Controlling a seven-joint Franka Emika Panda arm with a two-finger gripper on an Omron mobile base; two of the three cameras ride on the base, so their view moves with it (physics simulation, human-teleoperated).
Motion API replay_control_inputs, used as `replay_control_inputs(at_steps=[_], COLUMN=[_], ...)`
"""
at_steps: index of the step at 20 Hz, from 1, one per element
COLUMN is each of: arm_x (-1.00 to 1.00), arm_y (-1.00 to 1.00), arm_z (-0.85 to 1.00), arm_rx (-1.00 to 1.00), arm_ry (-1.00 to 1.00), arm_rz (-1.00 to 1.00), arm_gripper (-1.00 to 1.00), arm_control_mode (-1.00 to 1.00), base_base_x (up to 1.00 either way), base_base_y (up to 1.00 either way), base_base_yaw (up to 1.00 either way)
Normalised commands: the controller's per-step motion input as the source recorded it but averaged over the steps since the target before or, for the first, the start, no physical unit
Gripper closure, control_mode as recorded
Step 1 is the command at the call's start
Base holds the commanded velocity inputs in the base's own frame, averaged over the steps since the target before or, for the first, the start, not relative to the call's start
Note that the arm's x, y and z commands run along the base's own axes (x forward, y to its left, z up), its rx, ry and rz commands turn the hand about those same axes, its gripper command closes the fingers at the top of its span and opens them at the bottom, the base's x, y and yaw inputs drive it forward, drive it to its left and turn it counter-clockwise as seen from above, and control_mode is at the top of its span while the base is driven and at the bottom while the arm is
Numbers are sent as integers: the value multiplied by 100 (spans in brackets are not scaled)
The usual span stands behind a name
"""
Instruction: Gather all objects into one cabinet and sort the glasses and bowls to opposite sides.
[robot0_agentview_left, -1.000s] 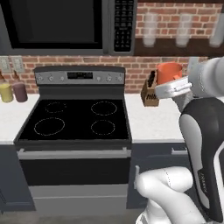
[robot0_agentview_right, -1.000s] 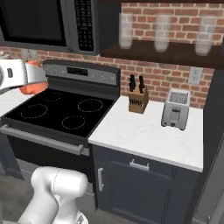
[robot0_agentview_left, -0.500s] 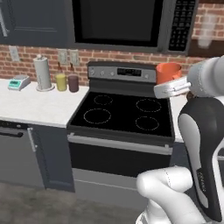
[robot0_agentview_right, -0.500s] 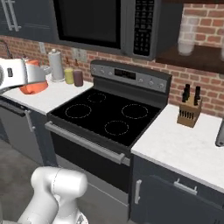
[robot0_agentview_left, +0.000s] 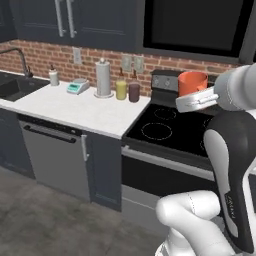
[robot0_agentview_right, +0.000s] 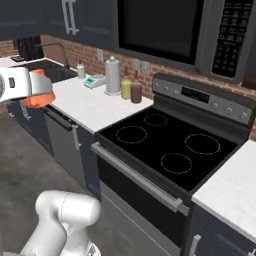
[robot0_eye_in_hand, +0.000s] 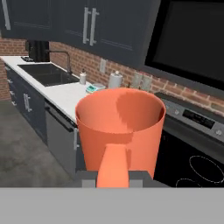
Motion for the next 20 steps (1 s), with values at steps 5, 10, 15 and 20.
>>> replay_control_inputs(at_steps=[5, 10, 15, 20], arm_x=[0, 0, 0, 0], arm_y=[0, 0, 0, 0], arm_z=[0, 0, 0, 0], arm_rx=[0, 0, 0, 0], arm_ry=[0, 0, 0, 0], arm_rz=[0, 0, 0, 0], arm_gripper=[100, 100, 100, 100], arm_control_mode=[100, 100, 100, 100], base_base_x=[5, 10, 25, 38], base_base_y=[61, 64, 70, 69], base_base_yaw=[42, 42, 45, 45])
